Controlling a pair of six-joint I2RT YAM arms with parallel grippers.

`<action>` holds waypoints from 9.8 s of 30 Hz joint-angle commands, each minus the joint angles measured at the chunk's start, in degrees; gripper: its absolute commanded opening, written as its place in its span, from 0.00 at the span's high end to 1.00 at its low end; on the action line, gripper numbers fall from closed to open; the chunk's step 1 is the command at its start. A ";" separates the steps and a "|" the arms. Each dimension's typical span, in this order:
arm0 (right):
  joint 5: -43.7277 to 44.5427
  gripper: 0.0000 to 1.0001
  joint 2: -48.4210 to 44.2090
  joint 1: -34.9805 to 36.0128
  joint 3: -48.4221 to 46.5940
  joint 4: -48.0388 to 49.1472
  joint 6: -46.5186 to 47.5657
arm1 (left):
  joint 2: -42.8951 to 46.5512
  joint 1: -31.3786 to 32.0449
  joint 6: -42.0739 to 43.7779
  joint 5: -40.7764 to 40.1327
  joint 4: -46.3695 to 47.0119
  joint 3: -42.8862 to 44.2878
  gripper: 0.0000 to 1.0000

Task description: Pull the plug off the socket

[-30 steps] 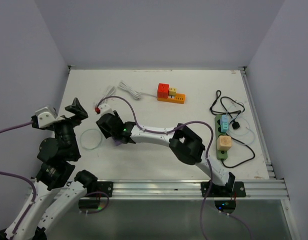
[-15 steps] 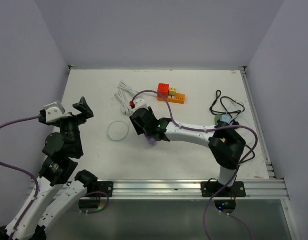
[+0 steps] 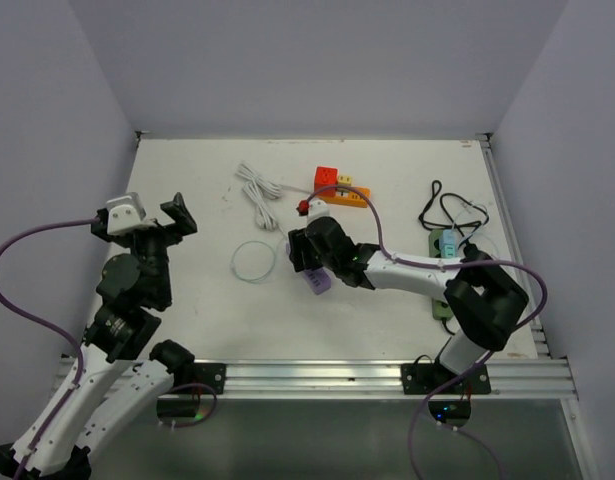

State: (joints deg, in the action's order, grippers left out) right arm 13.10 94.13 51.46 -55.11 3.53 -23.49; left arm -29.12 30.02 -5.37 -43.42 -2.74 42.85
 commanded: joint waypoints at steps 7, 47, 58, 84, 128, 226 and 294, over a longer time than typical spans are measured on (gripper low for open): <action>-8.70 0.86 -4.66 -0.84 -1.57 3.77 -2.53 | -0.50 -0.31 -0.26 1.67 -0.51 1.36 0.00; -14.25 0.25 -7.80 1.98 -4.74 -9.41 -2.45 | -0.32 -0.40 0.01 2.73 -0.42 1.10 0.00; -0.55 0.22 -8.70 0.13 -7.64 -24.79 2.39 | -0.49 -0.40 -0.08 3.08 -0.51 1.10 0.00; 8.15 0.44 15.47 0.04 -25.83 -20.49 10.13 | -1.73 -0.23 0.18 5.10 -0.60 1.09 0.00; -8.97 0.96 -13.44 -19.64 0.96 -12.15 -0.07 | -1.64 -0.23 0.44 6.50 -0.86 1.27 0.00; -50.80 0.21 30.59 -40.48 -41.82 -13.72 48.45 | -6.03 0.39 0.53 11.78 -1.39 2.32 0.00; -6.79 1.00 -8.53 -37.31 -2.62 -13.98 10.83 | -5.06 0.30 0.80 11.87 -2.00 2.24 0.00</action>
State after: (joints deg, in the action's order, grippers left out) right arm 0.08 83.11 15.09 -57.23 -11.18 -11.14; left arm -33.95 30.13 -5.19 -31.92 -5.30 43.29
